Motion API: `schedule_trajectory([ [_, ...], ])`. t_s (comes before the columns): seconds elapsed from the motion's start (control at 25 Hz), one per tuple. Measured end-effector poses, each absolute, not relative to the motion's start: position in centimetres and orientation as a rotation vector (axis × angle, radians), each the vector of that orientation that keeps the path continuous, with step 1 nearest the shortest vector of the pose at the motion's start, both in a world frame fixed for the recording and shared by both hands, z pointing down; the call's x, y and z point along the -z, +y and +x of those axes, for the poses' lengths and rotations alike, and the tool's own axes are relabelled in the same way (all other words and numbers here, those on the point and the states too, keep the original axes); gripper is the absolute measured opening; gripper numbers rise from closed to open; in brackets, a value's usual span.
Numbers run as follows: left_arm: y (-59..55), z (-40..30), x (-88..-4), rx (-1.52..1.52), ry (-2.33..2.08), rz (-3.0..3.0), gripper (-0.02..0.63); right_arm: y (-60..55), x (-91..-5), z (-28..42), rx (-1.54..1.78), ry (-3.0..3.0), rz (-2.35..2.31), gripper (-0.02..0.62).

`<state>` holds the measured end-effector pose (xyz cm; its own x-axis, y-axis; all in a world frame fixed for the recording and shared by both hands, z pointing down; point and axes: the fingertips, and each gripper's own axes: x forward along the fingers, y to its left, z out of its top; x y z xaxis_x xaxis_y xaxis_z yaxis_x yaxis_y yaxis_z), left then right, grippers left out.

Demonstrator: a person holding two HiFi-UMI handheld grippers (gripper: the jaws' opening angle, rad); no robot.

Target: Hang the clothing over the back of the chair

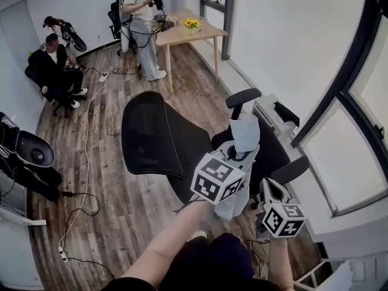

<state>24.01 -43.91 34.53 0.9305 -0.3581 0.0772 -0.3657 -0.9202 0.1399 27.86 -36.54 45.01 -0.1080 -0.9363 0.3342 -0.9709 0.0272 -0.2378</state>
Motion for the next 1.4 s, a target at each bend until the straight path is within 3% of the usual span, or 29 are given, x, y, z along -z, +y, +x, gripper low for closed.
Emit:
schedule_trajectory([
  [0.36, -50.6, 24.7, -29.8, -0.007, -0.749, 2.923, 0.02, -42.4, -44.3, 29.7, -0.66, -2.278, 1.903, 0.002],
  [0.68, -55.7, 20.7, -25.0, 0.037, -1.013, 2.932, 0.02, -46.9, -42.2, 27.8, -0.616, -2.41, 1.758, 0.002],
  [1.4, -56.3, -0.6, -19.1, 0.185, -1.708, 2.683, 0.02, -50.8, -41.0, 16.0, -0.547, -2.646, 1.307, 0.002],
])
